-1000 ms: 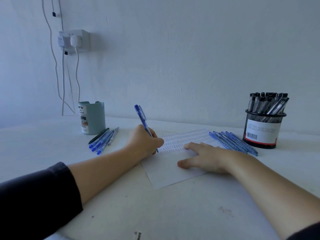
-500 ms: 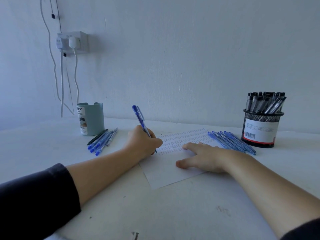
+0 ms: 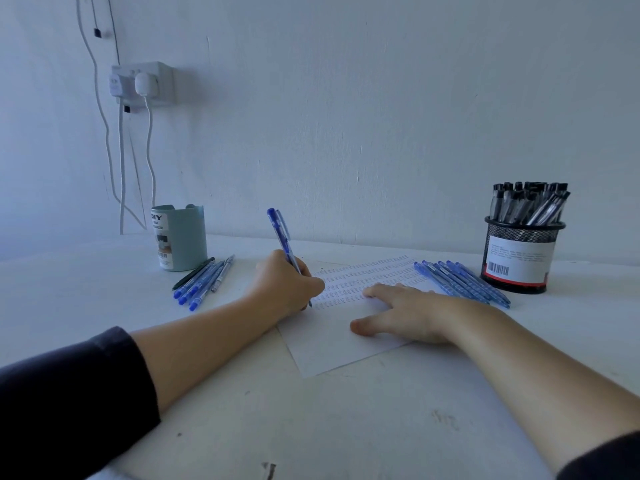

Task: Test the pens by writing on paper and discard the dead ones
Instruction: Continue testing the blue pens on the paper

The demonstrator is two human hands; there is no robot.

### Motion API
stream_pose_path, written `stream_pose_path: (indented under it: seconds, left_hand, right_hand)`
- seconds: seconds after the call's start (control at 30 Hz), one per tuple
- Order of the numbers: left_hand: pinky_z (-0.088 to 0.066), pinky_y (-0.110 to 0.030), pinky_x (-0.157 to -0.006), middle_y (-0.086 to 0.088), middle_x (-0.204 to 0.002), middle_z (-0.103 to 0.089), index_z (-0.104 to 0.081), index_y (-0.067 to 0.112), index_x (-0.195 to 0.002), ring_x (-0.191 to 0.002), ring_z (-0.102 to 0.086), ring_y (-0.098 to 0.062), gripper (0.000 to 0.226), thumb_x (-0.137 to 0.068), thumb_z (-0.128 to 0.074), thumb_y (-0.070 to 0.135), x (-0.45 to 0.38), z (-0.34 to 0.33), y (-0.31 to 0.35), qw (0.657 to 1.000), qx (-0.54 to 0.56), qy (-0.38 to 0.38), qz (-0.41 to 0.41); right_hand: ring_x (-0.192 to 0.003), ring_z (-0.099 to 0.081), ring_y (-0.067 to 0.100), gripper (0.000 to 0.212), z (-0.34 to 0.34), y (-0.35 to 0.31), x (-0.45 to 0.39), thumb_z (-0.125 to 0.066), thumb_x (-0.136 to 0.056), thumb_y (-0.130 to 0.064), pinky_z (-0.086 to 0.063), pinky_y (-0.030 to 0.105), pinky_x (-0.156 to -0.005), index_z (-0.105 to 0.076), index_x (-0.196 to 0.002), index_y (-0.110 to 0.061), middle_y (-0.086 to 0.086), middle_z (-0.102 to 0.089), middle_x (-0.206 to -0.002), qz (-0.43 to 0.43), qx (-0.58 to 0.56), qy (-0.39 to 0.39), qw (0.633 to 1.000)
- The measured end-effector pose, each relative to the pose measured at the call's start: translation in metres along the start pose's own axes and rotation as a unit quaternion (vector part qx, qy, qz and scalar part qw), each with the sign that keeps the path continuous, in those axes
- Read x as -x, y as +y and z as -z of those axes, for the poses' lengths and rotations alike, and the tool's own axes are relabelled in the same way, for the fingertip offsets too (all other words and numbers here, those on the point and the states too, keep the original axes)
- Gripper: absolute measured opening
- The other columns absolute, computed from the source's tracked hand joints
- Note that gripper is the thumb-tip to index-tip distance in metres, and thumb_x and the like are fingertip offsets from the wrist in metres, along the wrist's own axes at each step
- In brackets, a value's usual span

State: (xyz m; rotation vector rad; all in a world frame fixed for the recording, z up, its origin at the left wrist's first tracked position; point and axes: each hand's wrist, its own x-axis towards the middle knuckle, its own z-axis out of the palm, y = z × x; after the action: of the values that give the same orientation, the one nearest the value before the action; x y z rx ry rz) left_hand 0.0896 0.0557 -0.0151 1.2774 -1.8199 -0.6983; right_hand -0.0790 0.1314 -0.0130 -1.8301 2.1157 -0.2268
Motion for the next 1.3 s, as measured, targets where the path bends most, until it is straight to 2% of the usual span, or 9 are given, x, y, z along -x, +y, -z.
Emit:
stream_pose_path:
  seconds: [0.3, 0.47, 0.73, 0.9, 1.17, 1.3]
  left_hand:
    - [-0.035, -0.011, -0.038, -0.003, -0.050, -0.057, -0.058, 0.007, -0.063, -0.029, -0.040, -0.002, 0.011, -0.073, -0.064, 0.008, -0.0006, 0.0000, -0.0004, 1.000, -0.010, 0.000, 0.003]
    - [-0.033, -0.009, -0.035, -0.008, -0.055, -0.058, -0.060, 0.005, -0.064, -0.028, -0.041, -0.001, 0.010, -0.073, -0.063, 0.007, 0.0019, -0.0004, 0.0001, 1.000, -0.008, -0.006, -0.011]
    - [-0.034, -0.012, -0.038, -0.002, -0.054, -0.057, -0.057, 0.008, -0.067, -0.030, -0.042, -0.001, 0.009, -0.072, -0.064, 0.010, -0.0002, -0.0011, -0.0019, 1.000, -0.024, -0.003, -0.009]
    - [-0.033, -0.010, -0.036, -0.005, -0.053, -0.057, -0.057, 0.008, -0.061, -0.030, -0.042, -0.002, 0.013, -0.072, -0.063, 0.009, 0.0004, -0.0014, -0.0018, 1.000, -0.018, -0.006, -0.020]
    - [-0.037, -0.017, -0.046, 0.000, -0.045, -0.051, -0.050, 0.011, -0.055, -0.037, -0.044, -0.009, 0.020, -0.071, -0.062, 0.008, -0.0004, -0.0022, -0.0020, 1.000, -0.023, -0.007, -0.015]
    - [-0.040, -0.018, -0.047, -0.003, -0.048, -0.055, -0.056, 0.009, -0.058, -0.036, -0.044, -0.008, 0.015, -0.071, -0.063, 0.009, 0.0004, -0.0017, -0.0020, 0.999, -0.024, -0.008, -0.020]
  right_hand:
    - [-0.147, -0.008, 0.024, 0.082, -0.0018, 0.0038, -0.0059, -0.053, -0.075, -0.072, -0.010, 0.047, -0.117, -0.021, -0.146, -0.046, 0.000, -0.010, -0.160, -0.004, -0.001, 0.002, 1.000]
    - [-0.147, -0.006, 0.024, 0.084, -0.0015, 0.0035, -0.0058, -0.053, -0.075, -0.073, -0.009, 0.047, -0.117, -0.019, -0.146, -0.046, 0.000, -0.007, -0.160, -0.007, 0.001, 0.001, 1.000]
    - [-0.147, -0.006, 0.021, 0.082, -0.0008, 0.0024, -0.0038, -0.052, -0.077, -0.070, -0.008, 0.046, -0.118, -0.020, -0.147, -0.043, 0.000, -0.009, -0.160, 0.001, 0.001, 0.001, 1.000]
    - [-0.147, -0.006, 0.023, 0.085, -0.0018, 0.0041, -0.0071, -0.053, -0.074, -0.073, -0.009, 0.048, -0.117, -0.019, -0.147, -0.045, 0.001, -0.007, -0.160, -0.006, 0.000, 0.000, 1.000]
    - [-0.147, -0.008, 0.022, 0.083, -0.0011, 0.0019, -0.0042, -0.053, -0.076, -0.070, -0.009, 0.046, -0.118, -0.020, -0.147, -0.044, 0.000, -0.009, -0.160, -0.002, -0.004, 0.001, 1.000]
    - [-0.147, -0.009, 0.021, 0.082, -0.0007, 0.0019, -0.0045, -0.053, -0.077, -0.069, -0.009, 0.045, -0.118, -0.020, -0.147, -0.043, 0.001, -0.010, -0.160, 0.001, -0.002, 0.001, 1.000]
